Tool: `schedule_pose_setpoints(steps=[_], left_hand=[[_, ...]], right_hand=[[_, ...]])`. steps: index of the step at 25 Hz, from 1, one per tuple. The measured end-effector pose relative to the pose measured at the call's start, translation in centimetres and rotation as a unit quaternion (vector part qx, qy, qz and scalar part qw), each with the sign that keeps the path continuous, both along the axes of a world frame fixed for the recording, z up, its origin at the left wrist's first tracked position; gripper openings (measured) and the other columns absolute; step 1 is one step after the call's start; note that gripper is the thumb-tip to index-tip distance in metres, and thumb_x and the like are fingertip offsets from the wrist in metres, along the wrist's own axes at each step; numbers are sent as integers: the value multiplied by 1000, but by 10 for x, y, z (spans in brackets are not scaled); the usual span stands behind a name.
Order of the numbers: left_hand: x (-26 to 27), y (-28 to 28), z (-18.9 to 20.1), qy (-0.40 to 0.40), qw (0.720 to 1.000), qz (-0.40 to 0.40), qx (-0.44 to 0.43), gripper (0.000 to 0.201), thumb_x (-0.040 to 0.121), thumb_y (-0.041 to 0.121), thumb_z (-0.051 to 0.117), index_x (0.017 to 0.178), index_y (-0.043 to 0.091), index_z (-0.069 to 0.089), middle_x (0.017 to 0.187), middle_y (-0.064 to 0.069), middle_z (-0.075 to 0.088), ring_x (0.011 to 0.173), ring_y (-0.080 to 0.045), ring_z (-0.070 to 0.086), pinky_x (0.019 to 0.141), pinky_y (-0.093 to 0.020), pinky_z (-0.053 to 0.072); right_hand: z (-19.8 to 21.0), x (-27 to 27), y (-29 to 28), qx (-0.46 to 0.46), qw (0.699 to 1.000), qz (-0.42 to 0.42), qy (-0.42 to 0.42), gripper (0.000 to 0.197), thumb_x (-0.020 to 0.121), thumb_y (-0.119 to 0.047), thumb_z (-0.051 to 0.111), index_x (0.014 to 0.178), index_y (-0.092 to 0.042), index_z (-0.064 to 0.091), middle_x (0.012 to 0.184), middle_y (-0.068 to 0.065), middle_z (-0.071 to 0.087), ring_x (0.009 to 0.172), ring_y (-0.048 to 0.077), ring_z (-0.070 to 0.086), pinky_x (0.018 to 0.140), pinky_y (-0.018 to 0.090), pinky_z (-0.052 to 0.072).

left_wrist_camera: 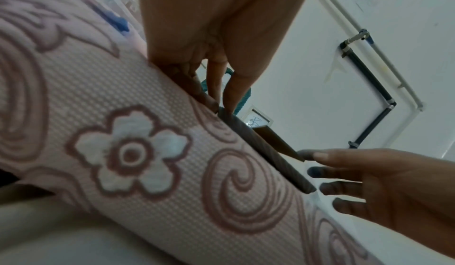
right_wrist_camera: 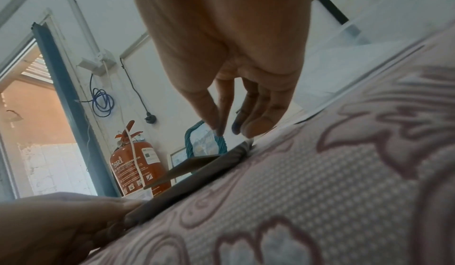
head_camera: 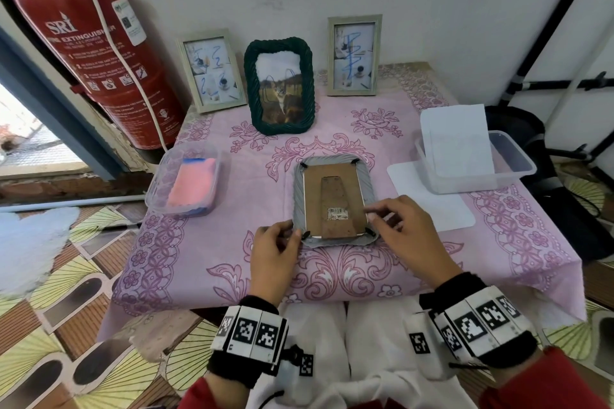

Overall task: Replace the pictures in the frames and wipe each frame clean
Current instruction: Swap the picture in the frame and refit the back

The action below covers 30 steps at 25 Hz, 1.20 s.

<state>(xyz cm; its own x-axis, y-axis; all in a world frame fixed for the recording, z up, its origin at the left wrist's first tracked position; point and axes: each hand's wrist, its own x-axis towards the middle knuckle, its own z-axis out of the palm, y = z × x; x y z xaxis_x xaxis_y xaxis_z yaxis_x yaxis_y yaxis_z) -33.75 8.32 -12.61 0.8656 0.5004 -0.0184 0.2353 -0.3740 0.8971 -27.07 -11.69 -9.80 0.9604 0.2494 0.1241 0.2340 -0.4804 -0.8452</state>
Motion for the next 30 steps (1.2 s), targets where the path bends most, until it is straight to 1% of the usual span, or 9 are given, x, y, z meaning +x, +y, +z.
schedule_pose_setpoints(steps=[4, 6, 9, 12, 14, 18, 24, 27, 30], left_hand=[[3, -2, 2, -43, 992, 10, -116, 20, 88, 10, 60, 108, 9, 61, 88, -2, 68, 75, -7, 63, 72, -17, 52], [3, -4, 5, -66, 977, 3, -205, 17, 89, 6, 58, 105, 10, 57, 84, -6, 70, 70, -14, 65, 68, -23, 56], [4, -6, 12, -83, 942, -23, -323, 22, 88, 3, 58, 108, 9, 54, 90, -13, 69, 77, -21, 69, 70, -34, 60], [7, -6, 18, -110, 924, -45, -364, 27, 87, 0, 58, 113, 4, 54, 90, -12, 69, 74, -14, 70, 61, -24, 58], [8, -6, 23, -127, 924, -62, -355, 29, 85, -1, 60, 113, 5, 55, 90, -12, 68, 74, -14, 70, 62, -23, 57], [12, -11, 39, -191, 927, -101, -306, 30, 82, -5, 63, 109, 6, 55, 97, -12, 68, 81, -23, 70, 72, -28, 58], [29, -28, 68, -241, 931, -150, -229, 23, 79, -11, 65, 89, 6, 53, 104, -4, 70, 93, -23, 71, 75, -26, 57], [35, -34, 74, -251, 942, -163, -152, 23, 78, -9, 67, 87, 9, 57, 99, -5, 70, 96, -15, 69, 83, -27, 56], [38, -37, 76, -246, 946, -190, -92, 22, 78, 2, 71, 96, 12, 62, 103, -3, 69, 98, -11, 67, 89, -27, 54]], right_hand=[[2, -3, 12, -45, 995, 87, 5, 19, 81, -24, 70, 100, -27, 70, 96, -1, 55, 93, 13, 51, 78, 13, 39], [0, -2, 16, -70, 993, 94, 4, 22, 80, -26, 71, 102, -28, 69, 99, -1, 52, 100, 15, 47, 85, 21, 40], [0, -1, 20, -76, 994, 82, -13, 23, 80, -25, 71, 102, -29, 70, 105, -1, 48, 106, 14, 43, 90, 19, 36], [6, 2, 24, -62, 994, 85, -24, 21, 81, -19, 70, 102, -24, 70, 109, -3, 51, 110, 14, 45, 94, 25, 41], [13, 5, 27, -44, 995, 85, -35, 21, 83, -14, 68, 102, -20, 71, 113, -1, 54, 113, 13, 47, 98, 28, 42], [40, 15, 36, 35, 995, 54, -77, 22, 87, -14, 63, 108, -19, 69, 116, 1, 55, 110, 8, 53, 94, 16, 43], [77, 22, 51, 229, 969, 39, -91, 23, 83, -22, 69, 106, -21, 65, 92, -16, 69, 88, -2, 65, 71, 8, 49], [81, 26, 53, 256, 962, 27, -85, 16, 85, -17, 66, 93, -24, 54, 87, -8, 68, 86, 5, 66, 68, 12, 50], [83, 29, 47, 248, 965, 24, -85, 20, 91, -12, 57, 88, -26, 44, 82, 3, 66, 78, 9, 64, 66, 17, 51]])
